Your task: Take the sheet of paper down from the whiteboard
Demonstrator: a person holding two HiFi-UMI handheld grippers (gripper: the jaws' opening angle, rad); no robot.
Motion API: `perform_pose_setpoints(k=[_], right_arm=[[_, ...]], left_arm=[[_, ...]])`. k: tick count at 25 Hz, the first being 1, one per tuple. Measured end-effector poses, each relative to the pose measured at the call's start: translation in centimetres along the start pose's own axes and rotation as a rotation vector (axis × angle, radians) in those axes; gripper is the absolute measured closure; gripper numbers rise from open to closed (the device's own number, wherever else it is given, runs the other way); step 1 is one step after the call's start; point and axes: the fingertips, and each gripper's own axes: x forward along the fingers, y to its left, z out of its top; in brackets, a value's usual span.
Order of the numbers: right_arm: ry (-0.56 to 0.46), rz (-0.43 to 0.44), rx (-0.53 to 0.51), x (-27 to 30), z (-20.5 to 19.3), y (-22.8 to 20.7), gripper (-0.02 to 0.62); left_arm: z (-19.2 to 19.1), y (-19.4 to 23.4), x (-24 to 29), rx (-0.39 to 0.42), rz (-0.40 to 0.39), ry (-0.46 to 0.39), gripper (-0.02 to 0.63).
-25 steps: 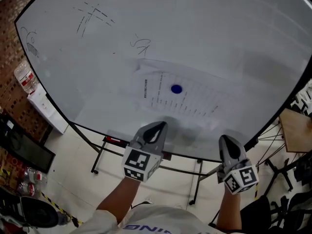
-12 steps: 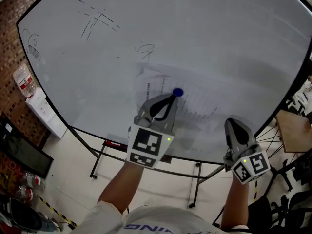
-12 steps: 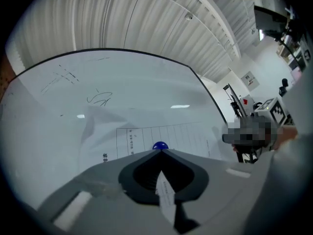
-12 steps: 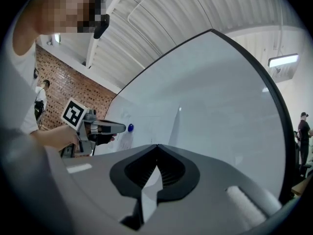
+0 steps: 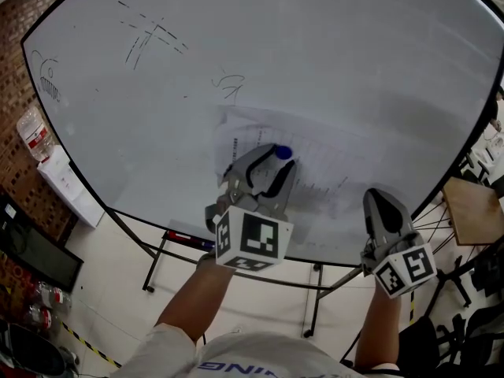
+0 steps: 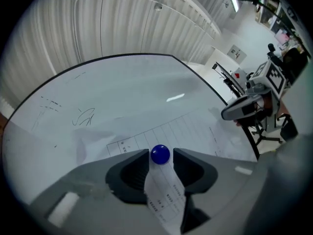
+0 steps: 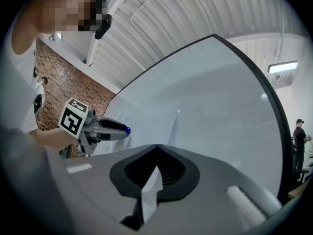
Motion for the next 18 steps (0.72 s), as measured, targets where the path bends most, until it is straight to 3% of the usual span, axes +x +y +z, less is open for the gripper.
perform_pose_setpoints(k=[4, 12, 15, 18], right_arm=[[-0.003, 0.01, 0.005, -0.1, -0.1, 0.3, 0.588], [0.045, -0.031, 0.017, 0.1, -1.8, -1.0, 0.582], [0.086, -0.006, 0.019, 1.1, -2.4, -0.6, 0.486], [0.103, 0.011, 0.038, 1.8, -2.8, -0.2, 0.468]], left_arm=[[0.0, 0.1, 0.2, 0.053, 0.034, 0.016, 0.44], [0.0, 0.3, 0.1, 0.032, 0.039, 0.007, 0.452], [0.0, 0.4, 0.2, 0.029, 0.042, 0.008, 0.457], [0.0, 0.3, 0.2, 0.031, 0.04, 0.011, 0.457]])
